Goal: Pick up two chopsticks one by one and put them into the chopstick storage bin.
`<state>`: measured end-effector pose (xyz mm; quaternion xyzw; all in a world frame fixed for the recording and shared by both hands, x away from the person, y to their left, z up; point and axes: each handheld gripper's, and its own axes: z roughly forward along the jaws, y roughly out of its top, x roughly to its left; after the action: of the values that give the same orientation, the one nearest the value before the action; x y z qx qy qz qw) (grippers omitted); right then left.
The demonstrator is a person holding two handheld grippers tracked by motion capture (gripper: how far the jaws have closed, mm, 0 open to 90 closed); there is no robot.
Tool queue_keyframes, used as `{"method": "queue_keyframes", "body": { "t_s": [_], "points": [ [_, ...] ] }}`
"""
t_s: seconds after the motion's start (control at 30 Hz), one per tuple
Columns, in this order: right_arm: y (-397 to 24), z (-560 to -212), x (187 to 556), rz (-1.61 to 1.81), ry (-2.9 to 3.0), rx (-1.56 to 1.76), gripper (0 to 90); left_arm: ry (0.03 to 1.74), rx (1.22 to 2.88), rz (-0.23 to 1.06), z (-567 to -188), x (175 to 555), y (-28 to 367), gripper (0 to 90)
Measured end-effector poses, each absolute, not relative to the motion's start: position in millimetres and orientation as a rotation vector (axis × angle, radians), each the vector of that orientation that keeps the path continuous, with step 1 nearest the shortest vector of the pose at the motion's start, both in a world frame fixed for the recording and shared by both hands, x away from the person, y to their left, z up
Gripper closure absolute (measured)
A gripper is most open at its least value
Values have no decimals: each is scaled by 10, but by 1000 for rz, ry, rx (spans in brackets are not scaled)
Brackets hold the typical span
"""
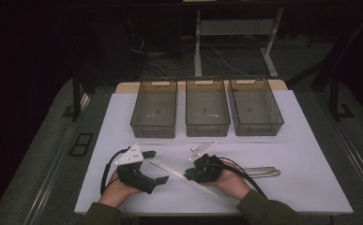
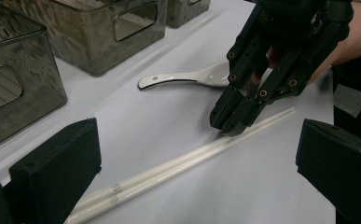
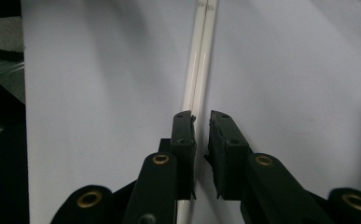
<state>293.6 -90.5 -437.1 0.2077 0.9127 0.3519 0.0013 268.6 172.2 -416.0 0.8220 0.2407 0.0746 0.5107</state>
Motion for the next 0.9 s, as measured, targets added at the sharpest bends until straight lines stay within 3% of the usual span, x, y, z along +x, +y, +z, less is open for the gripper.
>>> {"method": "queue_keyframes", "body": {
  "t_s": [0.9],
  "points": [
    [-824, -4425, 2961, 1030, 2851, 642, 834, 574, 1981, 178, -4163, 2683, 1717, 0]
  ]
}}
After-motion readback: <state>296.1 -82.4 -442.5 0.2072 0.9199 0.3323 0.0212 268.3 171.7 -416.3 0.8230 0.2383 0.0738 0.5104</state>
